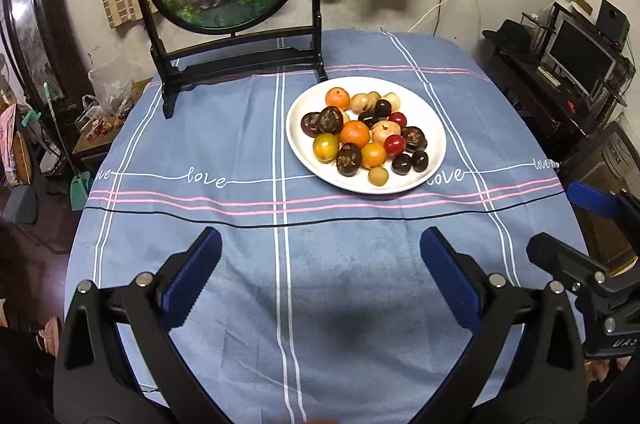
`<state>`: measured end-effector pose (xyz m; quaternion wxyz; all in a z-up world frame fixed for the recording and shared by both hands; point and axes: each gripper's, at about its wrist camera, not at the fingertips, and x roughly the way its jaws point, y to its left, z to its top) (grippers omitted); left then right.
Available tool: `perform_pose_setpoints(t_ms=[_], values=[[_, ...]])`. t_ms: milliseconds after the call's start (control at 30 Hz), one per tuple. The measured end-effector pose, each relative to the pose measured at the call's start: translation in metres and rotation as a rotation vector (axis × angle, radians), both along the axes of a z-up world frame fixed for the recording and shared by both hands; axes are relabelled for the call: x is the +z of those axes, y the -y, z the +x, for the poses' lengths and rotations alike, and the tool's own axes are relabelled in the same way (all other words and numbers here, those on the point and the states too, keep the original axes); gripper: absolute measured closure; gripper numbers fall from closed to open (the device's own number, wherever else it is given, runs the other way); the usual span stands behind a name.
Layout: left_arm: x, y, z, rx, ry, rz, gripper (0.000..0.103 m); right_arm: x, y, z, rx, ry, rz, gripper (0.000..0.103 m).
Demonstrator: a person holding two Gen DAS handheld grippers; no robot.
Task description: Organize fruits
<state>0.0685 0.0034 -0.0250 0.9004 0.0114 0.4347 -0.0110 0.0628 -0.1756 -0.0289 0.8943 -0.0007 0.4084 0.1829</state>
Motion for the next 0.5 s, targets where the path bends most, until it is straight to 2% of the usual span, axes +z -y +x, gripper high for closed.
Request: perform_pose_setpoints(t_ms=[133, 233, 500], values=[[0.0022, 0.0059, -0.0033, -0.004, 0.042, 0.043, 0.002, -0.0018, 0.0021, 0.0008, -0.014, -0.014, 0.008, 0.007], [0.0014, 0.0062, 0.0002, -0.028, 0.023, 0.005, 0.002, -0.0016, 0.0043, 0.0022, -0.024, -0.019, 0.015, 0.007], [0.0023, 0.0082, 0.0023, -0.034, 0.017, 0.001, 0.002, -0.0023, 0.0036, 0.0032, -0.020, -0.023, 0.018, 0.007]])
